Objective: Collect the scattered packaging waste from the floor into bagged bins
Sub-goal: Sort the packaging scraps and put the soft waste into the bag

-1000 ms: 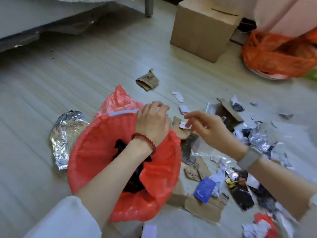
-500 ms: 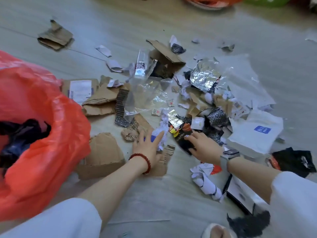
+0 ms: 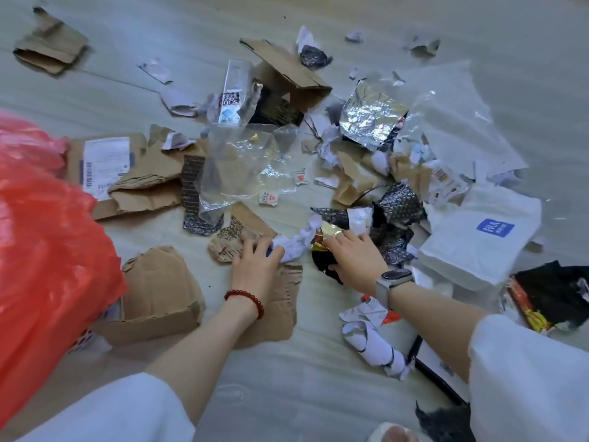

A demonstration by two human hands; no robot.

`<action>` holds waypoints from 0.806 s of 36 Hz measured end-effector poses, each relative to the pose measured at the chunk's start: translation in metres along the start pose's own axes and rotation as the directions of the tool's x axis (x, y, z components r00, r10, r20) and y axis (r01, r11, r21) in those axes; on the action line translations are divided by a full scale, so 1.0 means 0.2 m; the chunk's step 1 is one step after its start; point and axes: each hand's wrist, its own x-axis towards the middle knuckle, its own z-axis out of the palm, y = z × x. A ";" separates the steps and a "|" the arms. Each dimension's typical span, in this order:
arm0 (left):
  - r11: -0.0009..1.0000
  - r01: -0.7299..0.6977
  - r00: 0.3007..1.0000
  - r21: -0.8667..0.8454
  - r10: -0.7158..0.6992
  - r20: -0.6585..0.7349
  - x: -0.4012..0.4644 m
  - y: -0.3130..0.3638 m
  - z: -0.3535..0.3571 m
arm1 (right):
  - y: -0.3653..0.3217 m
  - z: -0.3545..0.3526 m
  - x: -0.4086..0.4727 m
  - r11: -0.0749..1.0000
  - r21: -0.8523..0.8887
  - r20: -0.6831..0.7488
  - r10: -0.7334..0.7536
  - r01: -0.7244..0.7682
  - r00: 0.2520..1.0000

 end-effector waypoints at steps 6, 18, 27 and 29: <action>0.975 -0.184 0.973 -0.124 0.163 -0.161 -0.01 -0.03 -0.06 | 0.03 0.00 -0.15 0.932 0.363 -0.101 0.027 0.012 0.995; 0.904 -0.335 0.933 -0.267 0.279 -0.227 0.00 0.07 -0.15 | 0.11 -0.07 -0.46 0.757 0.647 -0.041 0.156 -0.093 0.987; 0.934 -0.267 0.962 -0.238 0.242 -0.130 -0.17 0.10 -0.13 | -0.04 0.15 -0.65 0.962 0.257 0.191 0.043 -0.093 0.981; 0.947 -0.261 0.962 -0.187 0.239 -0.135 -0.19 0.09 -0.12 | -0.08 0.21 -0.67 0.972 0.213 0.229 0.053 -0.103 0.972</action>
